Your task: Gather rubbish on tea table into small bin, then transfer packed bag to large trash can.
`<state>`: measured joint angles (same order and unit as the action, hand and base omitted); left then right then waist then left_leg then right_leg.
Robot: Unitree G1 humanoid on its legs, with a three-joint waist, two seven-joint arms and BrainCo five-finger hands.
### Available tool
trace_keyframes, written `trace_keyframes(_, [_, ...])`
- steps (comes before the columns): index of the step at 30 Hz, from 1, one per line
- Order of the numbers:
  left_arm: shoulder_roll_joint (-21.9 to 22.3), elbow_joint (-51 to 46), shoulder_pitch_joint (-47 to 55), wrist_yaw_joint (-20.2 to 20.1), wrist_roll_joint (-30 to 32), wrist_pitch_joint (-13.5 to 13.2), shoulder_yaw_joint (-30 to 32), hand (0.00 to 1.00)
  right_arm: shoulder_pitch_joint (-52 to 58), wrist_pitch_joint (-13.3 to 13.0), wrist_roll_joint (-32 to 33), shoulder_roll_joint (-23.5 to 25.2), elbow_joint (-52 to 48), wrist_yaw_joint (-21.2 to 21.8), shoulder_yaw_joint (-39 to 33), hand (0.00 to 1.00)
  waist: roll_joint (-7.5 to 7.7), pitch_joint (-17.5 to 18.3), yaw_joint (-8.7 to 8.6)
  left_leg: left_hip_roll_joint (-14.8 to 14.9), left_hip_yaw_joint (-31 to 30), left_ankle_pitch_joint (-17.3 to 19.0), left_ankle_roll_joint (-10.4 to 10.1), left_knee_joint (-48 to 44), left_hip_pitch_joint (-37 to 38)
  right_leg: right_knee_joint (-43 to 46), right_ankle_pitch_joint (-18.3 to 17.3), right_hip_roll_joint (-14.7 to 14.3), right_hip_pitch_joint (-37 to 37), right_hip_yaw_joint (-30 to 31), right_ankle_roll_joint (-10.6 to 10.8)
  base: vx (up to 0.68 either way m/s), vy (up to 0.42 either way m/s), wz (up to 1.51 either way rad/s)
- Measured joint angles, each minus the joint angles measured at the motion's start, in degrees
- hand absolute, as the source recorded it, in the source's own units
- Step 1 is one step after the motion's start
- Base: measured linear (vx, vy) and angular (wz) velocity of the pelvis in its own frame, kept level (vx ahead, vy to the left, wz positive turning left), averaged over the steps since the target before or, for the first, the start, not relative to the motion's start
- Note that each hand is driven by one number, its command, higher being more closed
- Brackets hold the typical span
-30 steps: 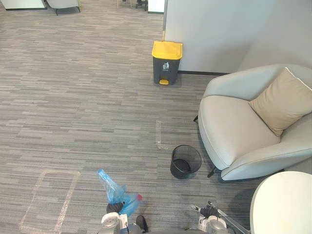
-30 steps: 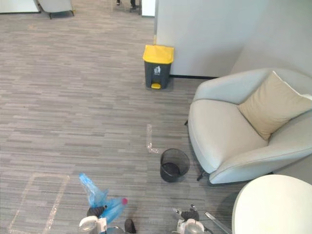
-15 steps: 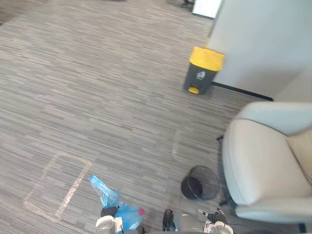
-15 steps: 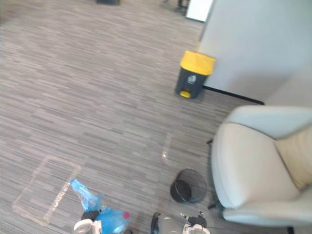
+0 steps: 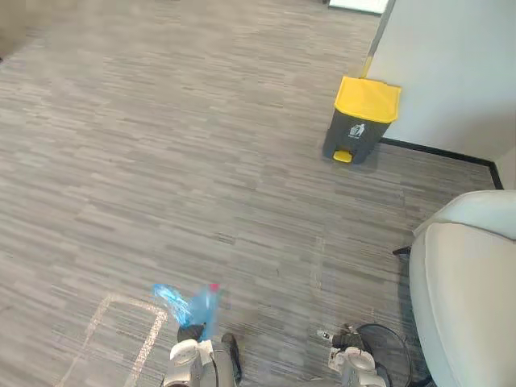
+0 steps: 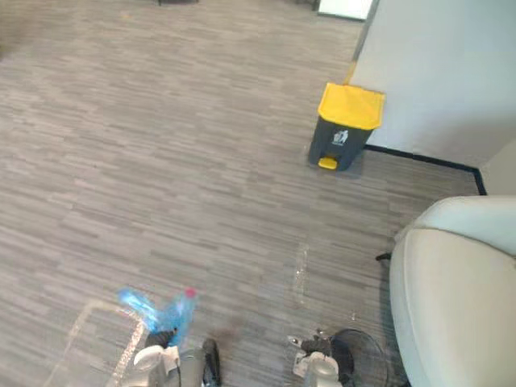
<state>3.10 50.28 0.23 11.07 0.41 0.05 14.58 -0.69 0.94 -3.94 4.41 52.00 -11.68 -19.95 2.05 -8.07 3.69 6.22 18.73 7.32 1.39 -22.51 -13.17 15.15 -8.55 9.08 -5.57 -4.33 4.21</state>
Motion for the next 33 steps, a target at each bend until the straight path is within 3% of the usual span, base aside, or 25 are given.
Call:
trace_keyframes(1, [0.02, -0.02, 0.12, -0.01, 0.00, -0.03, -0.02, 1.00, -0.02, -0.05, 0.00, 0.00, -0.01, 0.01, 0.01, 0.00, -0.05, -0.04, 0.12, 0.00, 0.54, 0.56, -0.05, 0.39, 1.13, 1.55, 0.10, 0.15, 0.26, 0.57, 0.15, 0.20, 0.129, -0.65])
trace_keyframes(3, [-0.30, -0.01, 1.26, -0.01, 0.00, -0.03, -0.90, 1.00, 0.24, -0.31, -0.01, -0.05, -0.16, 0.00, 1.07, 0.00, -0.41, -0.22, -0.04, 0.01, 2.42, 4.41, -0.74, 2.82, 6.76, 15.78, 1.04, 0.83, 5.42, 3.00, 1.73, 0.23, 0.138, -0.70])
trace_keyframes(4, [-0.66, 0.42, 0.89, -0.01, -0.01, -0.02, -1.61, 1.00, 0.63, -0.44, -0.01, -0.22, -0.13, 0.09, 2.04, 0.00, -0.30, -0.80, -0.33, -0.44, 4.11, 6.49, -0.53, 4.33, 9.55, 27.42, 2.01, 2.14, 11.28, 3.73, 2.11, 0.19, 0.087, -0.80])
trace_keyframes(6, [-0.75, 1.90, 0.51, 0.03, -0.04, 0.25, -1.56, 1.00, 1.07, -0.41, -0.03, -0.35, -0.05, 0.13, 2.03, 0.00, -0.28, -0.60, -0.59, -0.81, 5.74, 7.52, -1.78, 6.67, 13.11, 34.19, -1.97, 2.55, 17.69, 1.54, 0.80, 0.20, 0.041, -0.62])
trace_keyframes(8, [-0.58, 2.83, 0.25, -0.02, -0.05, 0.25, -1.72, 1.00, 1.53, -0.55, -0.12, -0.14, -0.86, 0.21, 1.97, 0.00, -0.33, -0.61, -1.63, -1.11, 6.11, 7.63, -2.01, 9.45, 15.97, 31.78, -4.45, 2.27, 21.64, -3.53, -0.22, 0.19, -0.003, -0.16])
trace_keyframes(9, [-0.19, 3.78, -0.04, -0.03, -0.05, 0.29, -1.55, 1.00, 1.64, -0.62, -0.13, -0.17, -1.00, 0.10, 1.15, 0.00, -0.17, -0.58, -2.49, -1.16, 6.14, 7.85, -2.41, 11.23, 17.87, 25.28, -4.77, 1.29, 23.38, -7.51, -0.58, 0.32, -0.078, 0.02])
trace_keyframes(11, [0.21, 4.52, -0.06, -0.05, -0.03, 0.31, -1.50, 1.00, 1.72, -0.66, -0.17, -0.30, -0.80, 0.03, 0.08, 0.00, 0.03, -0.52, -2.82, -1.26, 6.60, 8.02, -3.50, 12.49, 19.61, 13.67, -1.54, -0.96, 24.50, -9.86, -1.87, 0.42, -0.118, 0.12])
trace_keyframes(12, [0.03, 4.78, -0.07, -0.09, 0.04, 0.31, -1.47, 1.00, 1.73, -0.64, -0.33, -0.15, 0.17, -0.04, -0.30, 0.00, 0.82, -0.28, -2.96, -2.41, 6.14, 8.52, -5.39, 13.10, 21.13, 4.72, 5.53, -2.21, 24.41, -10.08, -4.05, 0.46, -0.107, 0.11])
trace_keyframes(13, [0.46, 5.97, -0.42, -0.09, 0.07, 0.43, -1.03, 1.00, 1.17, -0.57, -0.51, -1.58, 1.10, 0.03, -0.99, 0.00, -1.38, -0.17, -3.23, -1.53, 4.62, 8.58, -6.46, 14.49, 23.76, 5.43, 6.19, -3.71, 22.98, -10.44, -7.12, 0.49, -0.087, 0.03])
trace_keyframes(14, [0.51, 6.17, -0.38, -0.34, 0.08, 0.41, -1.09, 1.00, 0.87, -0.59, -0.55, -1.76, 1.26, 0.01, -1.27, 0.00, -2.09, 0.18, -3.15, -1.09, 3.70, 8.09, -6.60, 15.01, 23.96, 5.85, 5.38, -4.09, 23.11, -10.46, -7.32, 0.53, -0.096, -0.13])
trace_keyframes(15, [0.74, 6.08, -0.16, -0.17, 0.19, 0.33, -0.32, 1.00, 0.08, -0.51, -0.56, -1.64, 1.32, 0.00, -1.46, 0.00, -2.91, -0.01, -3.10, -0.86, 1.50, 7.41, -7.08, 15.23, 24.97, 9.20, 1.89, -4.06, 23.67, -10.43, -8.35, 0.50, -0.124, -0.05])
trace_keyframes(17, [0.91, 6.07, -0.15, -0.16, 0.47, 0.35, -0.36, 1.00, 0.13, -0.70, -0.48, -1.72, 1.11, 0.04, -1.88, 0.00, -3.48, 0.00, -3.39, 0.17, -0.87, 7.38, -7.14, 9.89, 24.61, 10.77, -1.32, -4.30, 21.56, -11.37, -8.53, 0.47, -0.160, 0.19])
trace_keyframes(18, [0.87, 5.81, -0.19, -0.29, 0.55, 0.38, -0.43, 1.00, 0.60, -0.53, -0.46, -1.58, 1.06, 0.06, -1.66, 0.00, -3.51, 0.01, -3.68, 2.29, -4.44, 7.18, -7.57, -2.88, 20.10, 9.14, -2.47, -4.62, 18.10, -12.50, -8.19, 0.51, -0.167, 0.35])
trace_keyframes(19, [0.86, 4.80, -0.30, -0.41, 0.53, 0.38, -0.32, 1.00, 1.00, -0.48, -0.46, -1.46, 0.87, 0.05, -0.83, 0.00, -3.69, -0.13, -3.50, 4.96, -7.04, 2.94, -10.90, -18.81, 13.26, 6.60, -3.44, -5.72, 14.39, -12.68, -8.40, 0.42, -0.136, 0.23])
trace_keyframes(20, [0.62, 4.40, 0.03, -0.41, 0.53, 0.37, -0.21, 1.00, 0.99, -0.43, -0.45, -1.45, 0.91, 0.04, -0.31, 0.00, -3.97, -0.19, -3.08, 6.11, -7.67, 2.25, -11.63, -23.89, 11.10, 5.82, -3.82, -6.29, 13.10, -12.43, -8.88, 0.40, -0.037, -0.24])
trace_keyframes(21, [0.56, 3.05, 0.62, -0.38, 0.50, 0.33, 0.31, 1.00, 0.55, -0.38, -0.40, -1.05, 1.00, 0.02, 0.72, 0.00, -4.34, -0.37, -2.41, 8.00, -7.87, 3.55, -10.13, -33.00, 6.73, 4.15, -4.92, -7.66, 9.94, -10.84, -9.18, 0.34, 0.056, -0.50])
trace_keyframes(23, [0.52, 1.42, 1.05, -0.25, 0.47, 0.31, 0.32, 1.00, 0.41, -0.30, -0.12, -0.02, 1.34, -0.12, 1.87, 0.00, -3.89, -0.88, -1.26, 8.23, -6.78, 6.81, -6.44, -35.27, 1.64, 1.43, -6.15, -7.69, 4.98, -8.13, -8.95, 0.44, 0.112, -0.63])
trace_keyframes(24, [0.51, 0.98, 1.06, -0.27, 0.46, 0.31, 0.19, 1.00, 0.42, -0.10, -0.07, -0.03, 1.60, -0.09, 2.44, 0.00, -3.77, -0.95, -0.87, 8.18, -6.25, 7.69, -5.93, -34.11, 0.52, 0.72, -6.28, -7.43, 3.87, -7.42, -8.46, 0.29, 0.118, -0.61])
trace_keyframes(25, [0.52, 0.59, 1.02, -0.26, 0.35, 0.23, 0.30, 1.00, 0.44, 0.14, 0.05, -0.04, 1.67, -0.10, 2.73, 0.00, -3.65, -0.97, -0.49, 8.11, -5.38, 8.66, -5.25, -31.25, -0.81, 0.29, -6.09, -6.79, 2.58, -6.37, -7.59, 0.39, 0.220, -0.65])
trace_keyframes(26, [0.56, -0.05, 1.04, -0.23, 0.18, 0.22, 0.61, 1.00, 0.46, 0.18, 0.11, -0.02, 1.51, -0.19, 2.52, 0.00, -3.37, -1.08, -0.38, 7.35, -4.55, 9.26, -4.17, -22.28, -2.85, -0.16, -6.90, -5.00, 0.79, -4.87, -6.26, 0.48, 0.320, -0.71])
trace_keyframes(28, [1.02, 0.11, 1.18, -0.18, 0.25, 0.19, 0.61, 1.00, 0.90, 0.13, 0.10, -0.15, 1.12, -0.50, 1.87, 0.00, -3.84, -0.74, -0.40, 5.54, -7.43, 4.94, -4.89, -5.48, -3.04, -0.46, -8.56, -3.54, -0.57, -2.73, -3.10, 0.48, 0.380, -0.54])
trace_keyframes(29, [0.12, 0.00, 0.89, 0.08, 0.25, 0.16, 1.53, 1.00, 0.89, 0.32, 0.16, -0.62, 2.81, -0.13, 3.10, 0.00, -1.64, 0.53, -0.46, 2.37, -6.77, 2.37, -5.34, -3.19, -1.91, -1.53, -8.51, -1.28, -1.25, 0.28, -1.56, 0.40, 0.325, -0.22])
trace_keyframes(30, [0.12, -0.07, 0.71, 0.12, 0.27, 0.15, 1.45, 1.00, 0.88, 0.49, 0.01, -0.11, 2.82, -0.31, 2.75, 0.00, -0.75, 0.95, -0.58, 1.12, -6.46, 3.61, -5.12, -2.79, -1.85, -1.93, -6.94, -0.32, -1.11, 0.81, -1.63, 0.42, 0.312, -0.17])
trace_keyframes(33, [0.32, 0.31, 0.59, 0.10, 0.22, 0.19, 1.94, 1.00, 0.78, 0.57, -0.06, -0.07, 2.72, -0.50, 1.88, 0.00, 0.31, 1.31, 0.18, 0.68, -2.48, 7.06, -2.77, -4.68, 0.26, 1.58, -4.54, 1.66, -0.02, 3.94, 0.43, 0.43, 0.292, -0.45])
